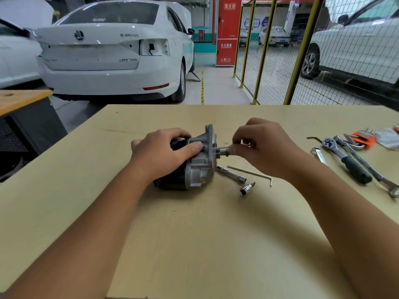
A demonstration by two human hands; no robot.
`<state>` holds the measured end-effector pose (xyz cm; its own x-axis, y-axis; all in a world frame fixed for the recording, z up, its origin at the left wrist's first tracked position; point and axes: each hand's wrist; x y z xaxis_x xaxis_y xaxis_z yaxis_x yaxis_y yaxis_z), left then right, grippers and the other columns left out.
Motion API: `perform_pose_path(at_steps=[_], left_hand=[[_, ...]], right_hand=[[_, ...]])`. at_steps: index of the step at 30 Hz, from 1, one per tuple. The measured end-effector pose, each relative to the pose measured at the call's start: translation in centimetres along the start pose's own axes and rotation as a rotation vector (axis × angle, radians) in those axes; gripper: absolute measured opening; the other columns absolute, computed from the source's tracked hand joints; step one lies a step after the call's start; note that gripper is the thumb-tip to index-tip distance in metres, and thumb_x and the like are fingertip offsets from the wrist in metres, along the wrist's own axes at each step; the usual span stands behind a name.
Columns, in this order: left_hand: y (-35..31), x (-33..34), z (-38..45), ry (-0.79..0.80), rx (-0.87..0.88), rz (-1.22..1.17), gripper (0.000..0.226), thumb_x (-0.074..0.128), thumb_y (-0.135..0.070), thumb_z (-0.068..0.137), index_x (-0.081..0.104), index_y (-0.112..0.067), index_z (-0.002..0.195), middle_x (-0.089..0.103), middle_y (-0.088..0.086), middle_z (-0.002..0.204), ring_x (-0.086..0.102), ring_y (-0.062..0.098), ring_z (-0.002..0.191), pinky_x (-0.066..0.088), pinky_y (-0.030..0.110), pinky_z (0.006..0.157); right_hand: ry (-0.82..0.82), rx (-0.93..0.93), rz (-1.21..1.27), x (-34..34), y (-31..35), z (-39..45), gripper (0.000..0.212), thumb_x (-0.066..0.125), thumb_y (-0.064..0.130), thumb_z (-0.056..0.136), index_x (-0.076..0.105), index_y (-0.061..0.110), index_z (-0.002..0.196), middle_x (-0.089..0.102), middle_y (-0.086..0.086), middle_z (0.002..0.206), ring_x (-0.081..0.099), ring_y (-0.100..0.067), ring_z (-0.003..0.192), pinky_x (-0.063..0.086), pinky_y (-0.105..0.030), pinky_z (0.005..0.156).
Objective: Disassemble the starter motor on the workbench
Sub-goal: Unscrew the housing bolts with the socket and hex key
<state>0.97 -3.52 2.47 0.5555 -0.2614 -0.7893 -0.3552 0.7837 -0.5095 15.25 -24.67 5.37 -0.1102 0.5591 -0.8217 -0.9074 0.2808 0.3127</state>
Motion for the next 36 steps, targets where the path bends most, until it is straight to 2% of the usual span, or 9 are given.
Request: perform_pose_path(at_steps=[6, 10, 14, 17, 20, 24, 29, 32, 36], left_hand=[[0.1, 0.2, 0.2, -0.018, -0.005, -0.02, 0.053, 0.044, -0.086, 0.073, 0.067, -0.053, 0.107, 0.068, -0.032, 0.104, 0.056, 0.008, 0.106, 0.025, 0.041, 0.091], [0.1, 0.0, 0.2, 0.003, 0.003, -0.019, 0.061, 0.045, -0.091, 0.065, 0.066, -0.054, 0.109, 0.068, -0.03, 0.107, 0.057, 0.008, 0.108, 0.027, 0.041, 0.092], [0.1, -0.1, 0.1, 0.016, 0.005, -0.004, 0.069, 0.043, -0.094, 0.059, 0.066, -0.054, 0.111, 0.068, -0.027, 0.109, 0.057, 0.009, 0.109, 0.029, 0.041, 0.095], [0.0, -0.2, 0.0, 0.009, 0.008, -0.013, 0.062, 0.041, -0.092, 0.067, 0.066, -0.054, 0.11, 0.068, -0.028, 0.108, 0.057, 0.009, 0.109, 0.029, 0.042, 0.095], [-0.1, -0.2, 0.1, 0.007, 0.004, -0.037, 0.048, 0.039, -0.083, 0.079, 0.066, -0.054, 0.107, 0.067, -0.034, 0.105, 0.057, 0.008, 0.111, 0.027, 0.042, 0.094], [-0.1, -0.1, 0.1, 0.003, -0.009, -0.02, 0.052, 0.043, -0.084, 0.075, 0.067, -0.054, 0.11, 0.068, -0.029, 0.11, 0.057, 0.009, 0.112, 0.028, 0.042, 0.094], [0.0, -0.1, 0.1, 0.023, -0.005, -0.006, 0.063, 0.046, -0.09, 0.065, 0.066, -0.053, 0.112, 0.067, -0.026, 0.112, 0.057, 0.011, 0.112, 0.031, 0.043, 0.096], [0.1, -0.2, 0.1, 0.03, -0.005, 0.0, 0.072, 0.043, -0.094, 0.059, 0.065, -0.054, 0.115, 0.067, -0.026, 0.113, 0.057, 0.011, 0.112, 0.03, 0.043, 0.094], [0.0, 0.0, 0.1, 0.007, -0.001, -0.014, 0.064, 0.04, -0.095, 0.062, 0.063, -0.058, 0.109, 0.067, -0.028, 0.108, 0.056, 0.01, 0.108, 0.029, 0.043, 0.091]], right_hand=[[0.019, -0.015, -0.07, 0.5, 0.5, 0.1, 0.015, 0.065, 0.019, 0.095, 0.078, 0.011, 0.094, 0.05, 0.002, 0.091, 0.056, -0.023, 0.084, 0.048, -0.038, 0.079], [-0.023, -0.01, -0.145, 0.1, 0.8, 0.0, 0.006, 0.076, 0.03, 0.086, 0.076, 0.024, 0.087, 0.054, 0.013, 0.095, 0.055, -0.017, 0.082, 0.048, -0.042, 0.081], [-0.041, -0.018, -0.088, 0.2, 0.8, 0.0, 0.012, 0.08, 0.029, 0.083, 0.068, 0.025, 0.083, 0.06, 0.011, 0.086, 0.056, -0.017, 0.077, 0.048, -0.035, 0.068], [-0.039, -0.038, -0.031, 0.2, 0.7, 0.0, 0.008, 0.072, 0.03, 0.09, 0.071, 0.023, 0.086, 0.057, 0.008, 0.077, 0.053, -0.01, 0.07, 0.042, -0.029, 0.062], [-0.007, -0.034, -0.039, 0.2, 0.4, 0.1, 0.017, 0.063, 0.025, 0.096, 0.076, 0.015, 0.093, 0.055, -0.001, 0.086, 0.055, -0.019, 0.078, 0.046, -0.034, 0.071], [0.033, -0.058, -0.086, 0.1, 0.5, 0.1, 0.017, 0.064, 0.019, 0.096, 0.078, 0.009, 0.097, 0.056, -0.004, 0.092, 0.058, -0.026, 0.084, 0.05, -0.041, 0.077], [0.006, -0.039, -0.173, -0.1, 0.9, 0.0, 0.011, 0.075, 0.031, 0.087, 0.075, 0.021, 0.091, 0.058, 0.008, 0.092, 0.059, -0.021, 0.085, 0.049, -0.047, 0.083], [-0.032, -0.055, -0.137, 0.0, 1.0, -0.1, 0.013, 0.076, 0.029, 0.086, 0.065, 0.024, 0.087, 0.058, 0.009, 0.087, 0.058, -0.022, 0.079, 0.05, -0.04, 0.075], [0.026, -0.06, -0.04, 0.0, 0.9, -0.2, 0.017, 0.071, 0.035, 0.09, 0.06, 0.022, 0.086, 0.054, 0.008, 0.073, 0.051, -0.015, 0.069, 0.046, -0.035, 0.064]])
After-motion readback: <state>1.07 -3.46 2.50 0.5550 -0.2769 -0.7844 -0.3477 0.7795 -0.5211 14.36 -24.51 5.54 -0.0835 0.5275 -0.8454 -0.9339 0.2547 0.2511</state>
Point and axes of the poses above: each hand's wrist, its own z-axis towards the middle knuckle, its own x-axis out of the palm, y = z × x
